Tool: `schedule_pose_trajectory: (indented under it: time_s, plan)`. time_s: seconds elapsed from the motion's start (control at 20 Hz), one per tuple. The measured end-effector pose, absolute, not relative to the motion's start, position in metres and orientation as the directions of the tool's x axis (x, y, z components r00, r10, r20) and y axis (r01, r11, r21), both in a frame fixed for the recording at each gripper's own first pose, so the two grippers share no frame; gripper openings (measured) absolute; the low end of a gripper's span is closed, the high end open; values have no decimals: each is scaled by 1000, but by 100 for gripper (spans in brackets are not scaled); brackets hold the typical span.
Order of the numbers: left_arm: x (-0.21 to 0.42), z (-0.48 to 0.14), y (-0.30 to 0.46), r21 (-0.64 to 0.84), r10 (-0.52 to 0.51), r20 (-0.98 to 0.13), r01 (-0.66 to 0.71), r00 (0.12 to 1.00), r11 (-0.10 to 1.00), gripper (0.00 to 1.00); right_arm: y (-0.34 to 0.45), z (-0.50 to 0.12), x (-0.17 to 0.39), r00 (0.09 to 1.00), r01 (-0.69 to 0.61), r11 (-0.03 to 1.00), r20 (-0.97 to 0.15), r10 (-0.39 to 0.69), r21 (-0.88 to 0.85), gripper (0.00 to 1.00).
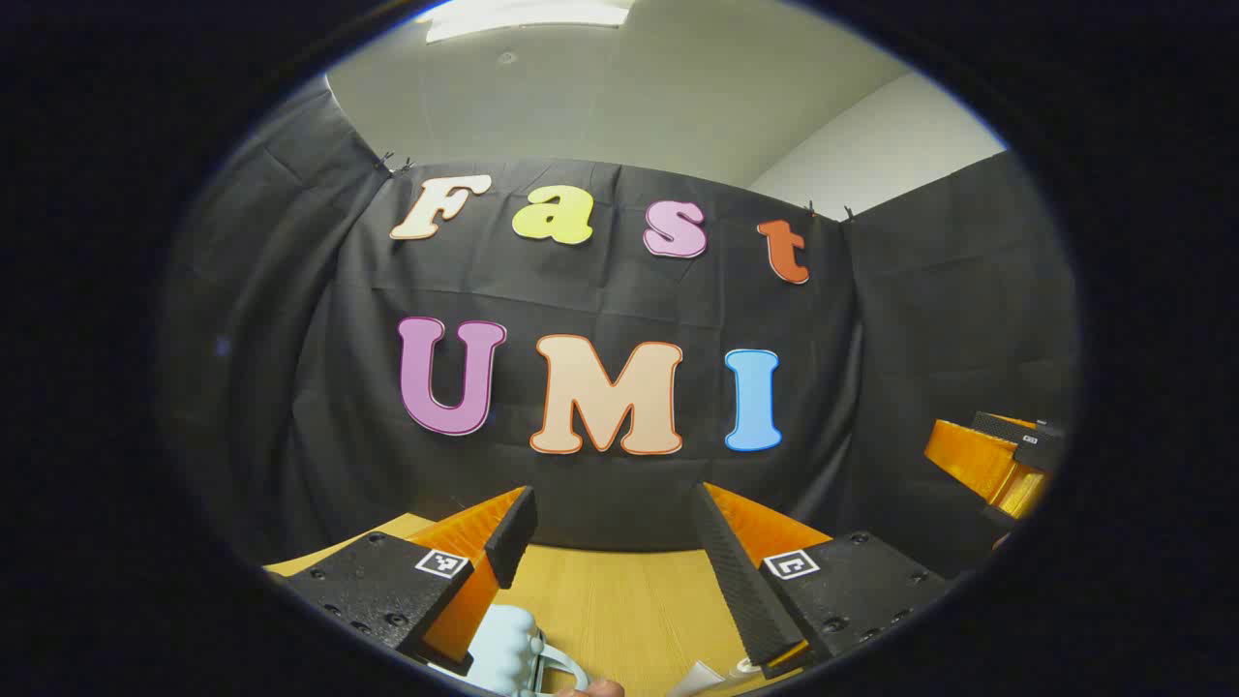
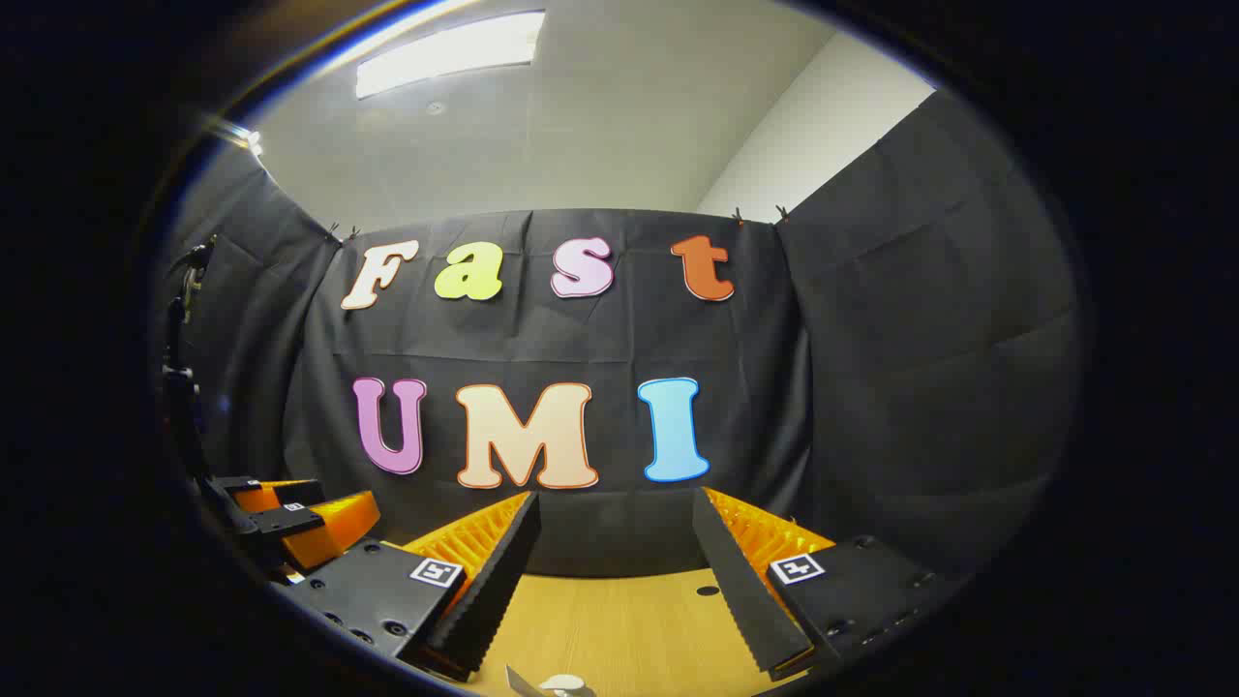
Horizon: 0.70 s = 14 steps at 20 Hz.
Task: First open the suitcase, pack the skin care products into it, and then close the suitcase.
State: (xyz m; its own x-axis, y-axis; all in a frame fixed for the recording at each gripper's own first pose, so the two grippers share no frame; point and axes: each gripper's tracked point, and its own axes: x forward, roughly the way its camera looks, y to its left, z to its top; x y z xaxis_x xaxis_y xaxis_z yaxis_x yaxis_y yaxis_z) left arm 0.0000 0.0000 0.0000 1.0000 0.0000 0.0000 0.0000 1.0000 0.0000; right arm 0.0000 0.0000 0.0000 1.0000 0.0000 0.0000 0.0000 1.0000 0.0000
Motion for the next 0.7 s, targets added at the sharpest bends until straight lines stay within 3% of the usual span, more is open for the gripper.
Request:
schedule_pose_trajectory:
  time_s: [0.5,0.7]
  plan:
    - [2,-6,13,18,69,-9,-69,998,997,95,3,-4,5,999,-42,999,3,42,-1,99]
    - [-1,-29,25,30,104,-66,-102,992,994,94,9,-17,7,993,-120,993,-2,120,14,99]
